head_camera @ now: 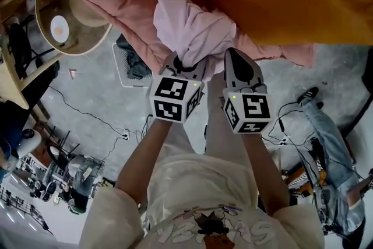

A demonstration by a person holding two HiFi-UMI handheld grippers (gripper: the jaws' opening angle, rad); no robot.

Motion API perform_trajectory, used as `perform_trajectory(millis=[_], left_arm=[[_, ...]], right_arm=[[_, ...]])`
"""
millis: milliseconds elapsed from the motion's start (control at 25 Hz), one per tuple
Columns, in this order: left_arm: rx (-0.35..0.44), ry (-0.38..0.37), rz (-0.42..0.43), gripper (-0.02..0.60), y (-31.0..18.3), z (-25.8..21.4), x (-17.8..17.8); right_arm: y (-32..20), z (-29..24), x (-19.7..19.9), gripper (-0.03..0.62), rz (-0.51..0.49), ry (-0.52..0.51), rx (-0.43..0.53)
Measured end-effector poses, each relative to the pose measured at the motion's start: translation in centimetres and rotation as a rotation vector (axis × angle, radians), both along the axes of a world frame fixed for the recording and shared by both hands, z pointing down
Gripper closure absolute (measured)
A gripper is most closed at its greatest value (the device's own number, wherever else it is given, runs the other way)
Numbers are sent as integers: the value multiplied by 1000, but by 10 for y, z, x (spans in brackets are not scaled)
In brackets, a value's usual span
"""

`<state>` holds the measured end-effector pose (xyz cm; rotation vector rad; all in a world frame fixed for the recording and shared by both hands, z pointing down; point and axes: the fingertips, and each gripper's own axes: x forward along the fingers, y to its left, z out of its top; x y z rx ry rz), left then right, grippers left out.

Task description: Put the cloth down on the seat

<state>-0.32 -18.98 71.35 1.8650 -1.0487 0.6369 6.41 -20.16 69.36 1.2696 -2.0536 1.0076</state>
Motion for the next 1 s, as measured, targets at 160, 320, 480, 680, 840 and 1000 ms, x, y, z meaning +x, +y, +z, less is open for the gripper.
perform_trajectory(millis=[160,320,480,680,840,1000], left_arm=[[-6,-7,14,489,7,24,5],[-18,-18,37,489,5,39,16],[-51,-1,52,463,6,62,25],[-117,48,2,341,13,88,33],[-121,53,28,324,16,93,41],[-138,76,28,242,14,95,48]], right_arm=[[8,21,3,574,29,0,-24],[9,31,15,574,60,-2,-42],[11,44,21,575,75,3,-58],[18,52,25,574,87,8,-78],[17,53,29,574,88,9,-81],[11,57,37,574,97,12,-83]])
